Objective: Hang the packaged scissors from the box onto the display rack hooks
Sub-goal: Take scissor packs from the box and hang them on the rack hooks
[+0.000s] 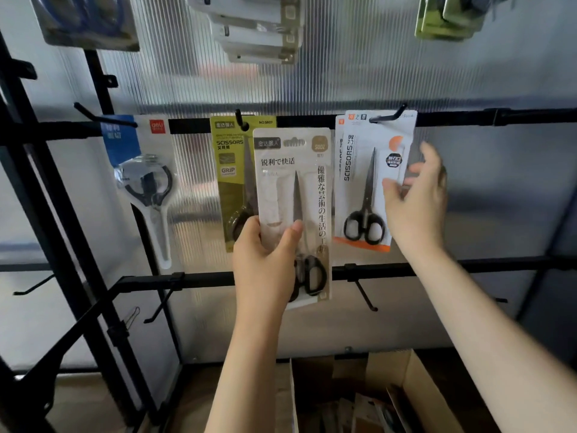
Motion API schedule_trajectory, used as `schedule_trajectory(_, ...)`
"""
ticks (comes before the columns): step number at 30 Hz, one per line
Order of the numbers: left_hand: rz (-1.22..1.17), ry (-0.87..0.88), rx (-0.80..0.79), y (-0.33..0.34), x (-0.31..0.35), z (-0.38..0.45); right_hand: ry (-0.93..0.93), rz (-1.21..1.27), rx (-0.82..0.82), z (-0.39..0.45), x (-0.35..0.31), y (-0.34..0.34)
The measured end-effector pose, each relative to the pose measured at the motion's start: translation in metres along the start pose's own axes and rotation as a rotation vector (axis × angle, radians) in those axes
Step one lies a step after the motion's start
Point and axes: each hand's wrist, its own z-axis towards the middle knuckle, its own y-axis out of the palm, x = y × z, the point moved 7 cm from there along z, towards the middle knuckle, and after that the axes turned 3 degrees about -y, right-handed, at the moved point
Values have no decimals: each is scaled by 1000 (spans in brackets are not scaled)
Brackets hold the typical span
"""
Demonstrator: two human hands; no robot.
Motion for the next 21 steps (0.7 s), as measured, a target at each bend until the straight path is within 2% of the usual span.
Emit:
schedule_trajectory(9, 25, 39, -83, 34, -3, -14, 95, -25, 4, -53, 26, -15)
schedule_trajectory(16, 43, 65, -127, 70, -10, -34, 120, -159, -43, -80, 56, -36)
schedule_trajectory(21, 52, 138, -193, 105, 7, -49, 130, -269, -57, -70, 87, -74)
